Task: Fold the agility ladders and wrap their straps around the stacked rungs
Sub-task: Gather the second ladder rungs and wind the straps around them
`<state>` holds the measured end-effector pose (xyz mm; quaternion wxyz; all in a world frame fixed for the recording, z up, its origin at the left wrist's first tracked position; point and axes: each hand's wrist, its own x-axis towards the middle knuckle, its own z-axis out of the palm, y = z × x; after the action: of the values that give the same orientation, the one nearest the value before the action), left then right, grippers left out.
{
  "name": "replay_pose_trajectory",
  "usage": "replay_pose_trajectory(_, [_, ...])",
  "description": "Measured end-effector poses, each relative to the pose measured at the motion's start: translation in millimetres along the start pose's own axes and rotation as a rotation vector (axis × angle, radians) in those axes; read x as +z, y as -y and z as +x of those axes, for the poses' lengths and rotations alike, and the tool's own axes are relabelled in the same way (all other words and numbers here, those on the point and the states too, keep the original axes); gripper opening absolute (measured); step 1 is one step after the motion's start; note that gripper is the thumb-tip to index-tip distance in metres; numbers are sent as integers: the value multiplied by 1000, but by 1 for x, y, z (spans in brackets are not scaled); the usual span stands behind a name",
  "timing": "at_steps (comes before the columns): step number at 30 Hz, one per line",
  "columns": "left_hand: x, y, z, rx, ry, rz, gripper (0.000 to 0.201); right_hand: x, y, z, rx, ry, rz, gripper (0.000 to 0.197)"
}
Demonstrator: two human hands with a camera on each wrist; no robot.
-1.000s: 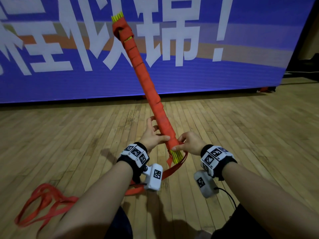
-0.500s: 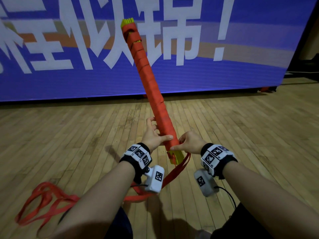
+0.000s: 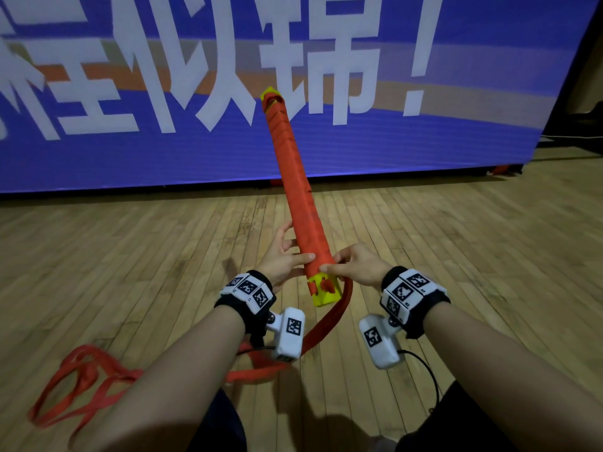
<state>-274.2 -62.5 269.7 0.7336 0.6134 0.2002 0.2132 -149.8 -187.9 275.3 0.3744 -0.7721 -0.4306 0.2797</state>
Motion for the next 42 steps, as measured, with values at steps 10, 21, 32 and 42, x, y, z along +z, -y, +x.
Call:
replay_pose_trajectory(10, [1, -3, -6, 16, 3, -18, 92, -6, 2, 6, 17, -2, 203, 27])
replay_pose_trajectory(21, [2, -5, -8, 19, -62, -51, 49, 0, 6, 10, 85, -44, 362, 32])
replay_pose_trajectory(32, [0, -1, -4, -26, -84, -21, 3, 4, 11, 7, 189, -18, 521, 32])
replay_pose_trajectory(42, [-1, 2, -2, -128, -112, -35, 11, 4, 10, 2, 194, -94, 547, 25])
